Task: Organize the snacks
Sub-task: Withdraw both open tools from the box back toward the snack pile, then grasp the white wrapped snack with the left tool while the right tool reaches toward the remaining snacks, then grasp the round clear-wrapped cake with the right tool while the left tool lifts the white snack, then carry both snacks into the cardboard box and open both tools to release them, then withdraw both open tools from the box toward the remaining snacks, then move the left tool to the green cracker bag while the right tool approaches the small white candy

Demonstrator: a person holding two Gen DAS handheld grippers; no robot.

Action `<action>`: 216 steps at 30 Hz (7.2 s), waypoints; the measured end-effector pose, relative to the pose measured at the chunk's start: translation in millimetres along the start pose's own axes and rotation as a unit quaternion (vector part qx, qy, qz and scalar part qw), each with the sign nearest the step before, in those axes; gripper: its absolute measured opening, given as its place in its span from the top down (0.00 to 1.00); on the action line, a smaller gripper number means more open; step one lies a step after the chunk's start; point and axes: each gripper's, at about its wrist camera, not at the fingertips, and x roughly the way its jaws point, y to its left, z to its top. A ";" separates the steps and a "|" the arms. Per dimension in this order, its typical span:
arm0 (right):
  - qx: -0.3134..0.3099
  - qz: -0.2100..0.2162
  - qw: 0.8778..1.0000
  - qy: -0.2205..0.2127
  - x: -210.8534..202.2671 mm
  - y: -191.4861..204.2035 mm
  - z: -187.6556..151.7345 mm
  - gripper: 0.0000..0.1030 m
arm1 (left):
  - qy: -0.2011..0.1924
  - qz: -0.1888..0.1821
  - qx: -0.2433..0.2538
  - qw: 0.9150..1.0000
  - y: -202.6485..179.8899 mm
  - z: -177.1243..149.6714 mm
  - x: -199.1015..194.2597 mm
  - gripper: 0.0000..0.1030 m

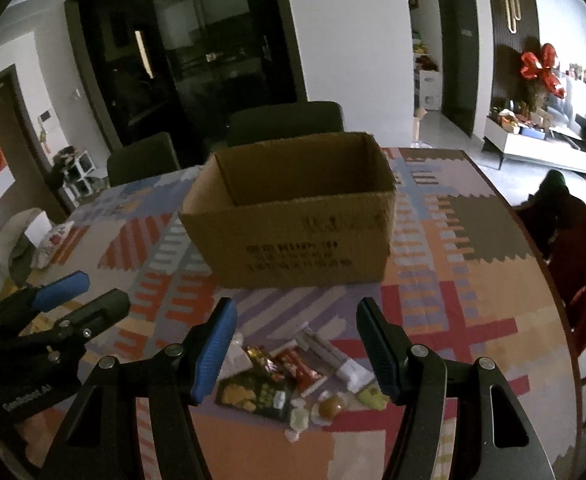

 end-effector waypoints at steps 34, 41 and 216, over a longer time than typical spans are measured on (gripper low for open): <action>0.074 -0.044 0.992 0.089 77.9 -18.9 -84.9 0.44 | 0.127 -0.077 -0.074 0.986 13.6 -60.4 120.1 0.51; 0.078 -0.043 0.991 0.100 89.4 -19.0 -89.9 0.48 | 0.150 -0.090 -0.102 0.979 16.5 -66.3 137.6 0.55; -0.045 0.012 0.998 0.032 -0.7 1.6 -10.1 0.40 | 0.025 -0.039 0.097 0.994 -27.8 -5.2 5.7 0.38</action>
